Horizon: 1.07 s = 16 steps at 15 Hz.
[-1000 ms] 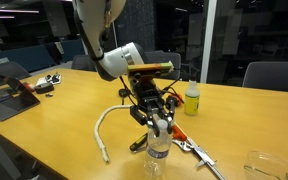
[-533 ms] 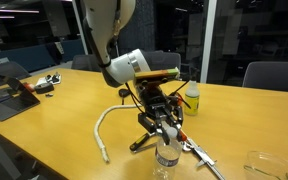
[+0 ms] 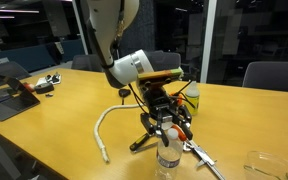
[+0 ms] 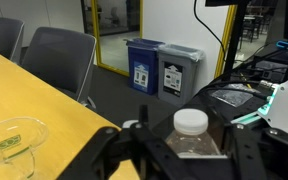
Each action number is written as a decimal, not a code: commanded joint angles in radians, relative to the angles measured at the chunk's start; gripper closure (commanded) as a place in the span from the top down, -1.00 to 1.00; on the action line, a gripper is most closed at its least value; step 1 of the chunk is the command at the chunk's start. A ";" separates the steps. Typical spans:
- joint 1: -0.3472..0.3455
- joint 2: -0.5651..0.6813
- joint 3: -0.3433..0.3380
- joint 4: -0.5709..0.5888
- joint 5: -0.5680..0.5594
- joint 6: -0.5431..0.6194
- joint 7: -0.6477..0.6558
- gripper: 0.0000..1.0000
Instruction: Pick up the water bottle and move it to the front of the table
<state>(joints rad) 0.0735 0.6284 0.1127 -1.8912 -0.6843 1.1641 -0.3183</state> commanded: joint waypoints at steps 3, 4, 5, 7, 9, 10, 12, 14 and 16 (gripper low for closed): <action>-0.003 0.008 -0.001 0.019 -0.017 -0.016 0.024 1.00; -0.002 0.006 -0.002 0.020 -0.018 -0.017 0.025 1.00; -0.002 0.003 -0.002 0.020 -0.018 -0.018 0.027 1.00; -0.001 0.000 -0.002 0.023 -0.018 -0.021 0.030 1.00; 0.000 0.000 -0.002 0.027 -0.018 -0.023 0.033 1.00; 0.001 -0.001 -0.001 0.029 -0.019 -0.024 0.033 0.98; 0.002 -0.001 -0.001 0.030 -0.018 -0.025 0.036 1.00; 0.002 -0.002 -0.001 0.031 -0.018 -0.026 0.038 1.00; 0.007 0.000 -0.006 0.033 -0.018 -0.028 0.062 1.00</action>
<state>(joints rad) 0.0729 0.6282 0.1105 -1.8738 -0.6856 1.1631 -0.2884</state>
